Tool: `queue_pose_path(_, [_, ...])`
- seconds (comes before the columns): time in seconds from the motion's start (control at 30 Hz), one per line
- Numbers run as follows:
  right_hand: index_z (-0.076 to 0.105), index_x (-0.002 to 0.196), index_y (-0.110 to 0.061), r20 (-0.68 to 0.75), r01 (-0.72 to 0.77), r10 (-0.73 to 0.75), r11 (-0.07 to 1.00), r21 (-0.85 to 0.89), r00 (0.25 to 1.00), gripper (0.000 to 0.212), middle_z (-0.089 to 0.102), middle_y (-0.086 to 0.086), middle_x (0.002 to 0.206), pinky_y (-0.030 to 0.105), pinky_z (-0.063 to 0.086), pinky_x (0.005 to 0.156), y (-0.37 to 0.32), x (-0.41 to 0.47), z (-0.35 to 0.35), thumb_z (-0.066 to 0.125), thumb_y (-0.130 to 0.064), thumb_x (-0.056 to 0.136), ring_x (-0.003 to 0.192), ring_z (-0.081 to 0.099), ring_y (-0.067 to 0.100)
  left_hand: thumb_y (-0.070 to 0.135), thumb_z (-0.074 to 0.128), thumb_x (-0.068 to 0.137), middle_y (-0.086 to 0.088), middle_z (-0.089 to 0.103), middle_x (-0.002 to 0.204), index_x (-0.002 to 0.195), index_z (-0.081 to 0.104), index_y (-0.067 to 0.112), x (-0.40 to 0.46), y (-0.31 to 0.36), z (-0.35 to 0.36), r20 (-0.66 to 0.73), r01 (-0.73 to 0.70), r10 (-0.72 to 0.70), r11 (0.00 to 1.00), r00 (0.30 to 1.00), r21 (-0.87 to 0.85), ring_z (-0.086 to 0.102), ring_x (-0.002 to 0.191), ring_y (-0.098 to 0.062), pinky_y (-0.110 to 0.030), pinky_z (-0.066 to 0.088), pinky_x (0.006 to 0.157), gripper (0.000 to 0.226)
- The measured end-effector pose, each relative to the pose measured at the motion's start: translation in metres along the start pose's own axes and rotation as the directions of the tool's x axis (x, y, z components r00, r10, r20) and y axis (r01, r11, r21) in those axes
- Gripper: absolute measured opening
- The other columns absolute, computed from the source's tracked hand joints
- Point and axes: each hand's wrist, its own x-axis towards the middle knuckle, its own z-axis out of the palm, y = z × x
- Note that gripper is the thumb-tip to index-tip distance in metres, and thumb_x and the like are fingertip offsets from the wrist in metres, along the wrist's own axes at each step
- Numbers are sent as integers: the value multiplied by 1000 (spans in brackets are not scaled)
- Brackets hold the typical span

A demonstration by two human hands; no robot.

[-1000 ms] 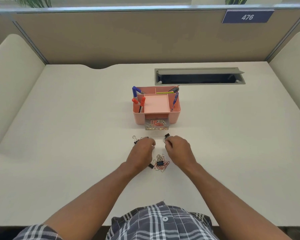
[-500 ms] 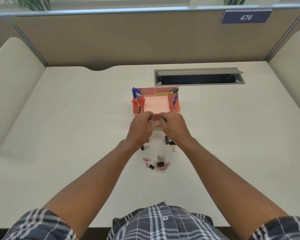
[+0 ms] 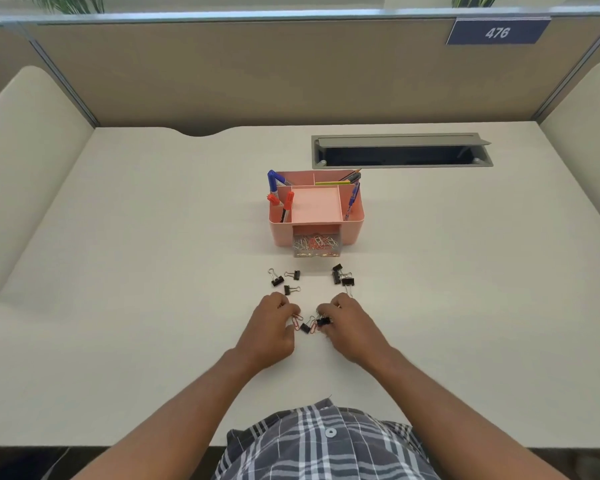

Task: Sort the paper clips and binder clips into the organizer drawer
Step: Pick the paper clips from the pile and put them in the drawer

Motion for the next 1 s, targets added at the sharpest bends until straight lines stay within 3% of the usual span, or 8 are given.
queue_pose_path(0.27, [66, 112, -14, -143, 46, -38, 998, 52, 989, 21, 59, 6, 101, 36, 46, 78, -4, 16, 0, 56, -18, 94, 98, 55, 25, 7, 53, 92, -8, 55, 94, 93, 66, 8, 16, 9, 7, -65, -31, 37, 996, 997, 80, 52, 91, -27, -35, 46, 78, 13])
queue_pose_path(0.5, [70, 109, -20, -307, -32, 107, 970, 241, 946, 19, 67, 1, 100, 31, 49, 80, 9, 19, -22, 62, -23, 92, 89, 62, 17, 4, 52, 91, -8, 55, 90, 85, 60, 8, 20, 10, 10, -84, 3, 4, 997, 996, 81, 50, 88, -28, -35, 43, 79, 11])
queue_pose_path(0.73, [73, 104, -23, -170, -87, 170, 908, 409, 971, 17, 74, -6, 94, 26, 51, 79, 11, 18, -27, 60, -28, 94, 85, 65, 12, 2, 56, 89, -5, 55, 90, 88, 57, 11, 19, 9, 12, -84, 63, -59, 997, 995, 39, 50, 87, -26, -31, 39, 74, 9])
queue_pose_path(0.83, [73, 103, -24, -177, -132, 239, 874, 467, 955, 18, 74, -6, 86, 27, 51, 76, 11, 20, -26, 58, -27, 94, 82, 67, 13, 5, 54, 91, -2, 57, 90, 88, 57, 14, 20, 8, 12, -86, 136, -139, 990, 986, -47, 52, 88, -24, -30, 39, 74, 10])
queue_pose_path(1.0, [73, 95, -22, -225, -271, 404, 848, 456, 887, 20, 72, -4, 78, 29, 48, 68, 20, 23, -29, 54, -27, 94, 76, 64, 20, 5, 51, 95, -5, 64, 107, 108, 68, 13, 23, 7, 6, -97, 184, -210, 957, 973, -225, 59, 102, -20, -36, 47, 90, 23])
